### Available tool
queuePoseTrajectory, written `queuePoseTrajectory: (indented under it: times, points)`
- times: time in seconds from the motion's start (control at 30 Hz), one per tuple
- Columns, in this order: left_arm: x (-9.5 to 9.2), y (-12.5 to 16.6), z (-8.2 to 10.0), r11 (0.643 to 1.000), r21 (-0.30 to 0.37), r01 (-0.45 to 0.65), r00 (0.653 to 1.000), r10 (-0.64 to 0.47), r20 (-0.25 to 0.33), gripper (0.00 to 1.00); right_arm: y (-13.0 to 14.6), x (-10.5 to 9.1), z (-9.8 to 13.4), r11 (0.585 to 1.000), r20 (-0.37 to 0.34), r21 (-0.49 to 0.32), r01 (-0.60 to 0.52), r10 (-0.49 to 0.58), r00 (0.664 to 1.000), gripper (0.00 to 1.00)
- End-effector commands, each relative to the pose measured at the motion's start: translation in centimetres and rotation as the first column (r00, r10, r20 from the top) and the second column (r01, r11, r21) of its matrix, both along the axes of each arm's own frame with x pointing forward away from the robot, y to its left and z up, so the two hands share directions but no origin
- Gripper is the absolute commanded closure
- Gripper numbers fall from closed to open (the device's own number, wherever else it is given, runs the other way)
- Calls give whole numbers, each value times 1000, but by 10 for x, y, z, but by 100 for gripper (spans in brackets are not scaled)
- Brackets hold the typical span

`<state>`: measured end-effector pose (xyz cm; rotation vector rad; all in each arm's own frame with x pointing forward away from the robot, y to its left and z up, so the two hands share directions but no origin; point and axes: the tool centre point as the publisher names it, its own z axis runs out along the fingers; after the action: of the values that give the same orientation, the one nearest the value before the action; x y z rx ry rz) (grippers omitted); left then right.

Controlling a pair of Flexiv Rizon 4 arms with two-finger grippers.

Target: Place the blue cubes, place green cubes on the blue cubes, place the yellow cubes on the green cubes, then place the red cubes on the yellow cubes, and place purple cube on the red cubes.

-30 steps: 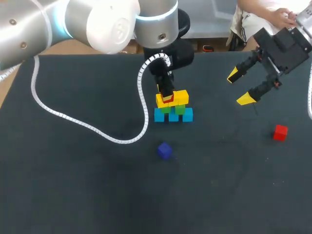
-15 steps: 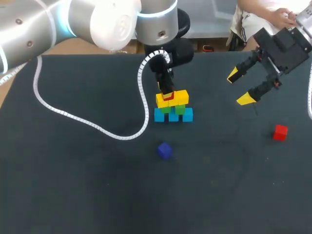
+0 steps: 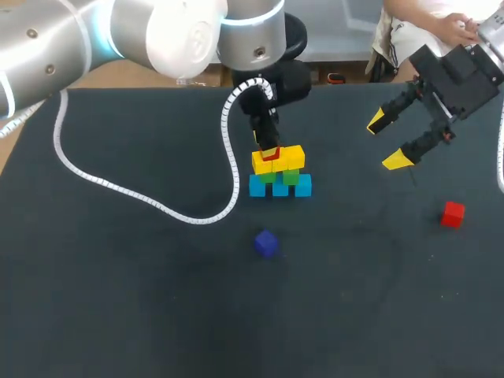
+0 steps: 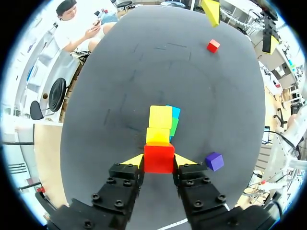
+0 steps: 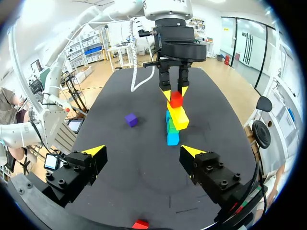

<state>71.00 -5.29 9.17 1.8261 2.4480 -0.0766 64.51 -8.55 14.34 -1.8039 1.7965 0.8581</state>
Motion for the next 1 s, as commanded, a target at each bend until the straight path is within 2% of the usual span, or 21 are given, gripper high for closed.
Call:
queuePoseTrajectory:
  times: [0.03, 1.0]
  points:
    - [7, -2, 0, 1000, 1, 9, 1000, -9, -11, 100, 0, 0, 0, 1000, 1, 2, 0, 0, 1000, 0]
    - [9, -4, -1, 1000, 6, 19, 1000, -19, -19, 100, 0, 0, 0, 1000, 1, 2, 0, 0, 1000, 0]
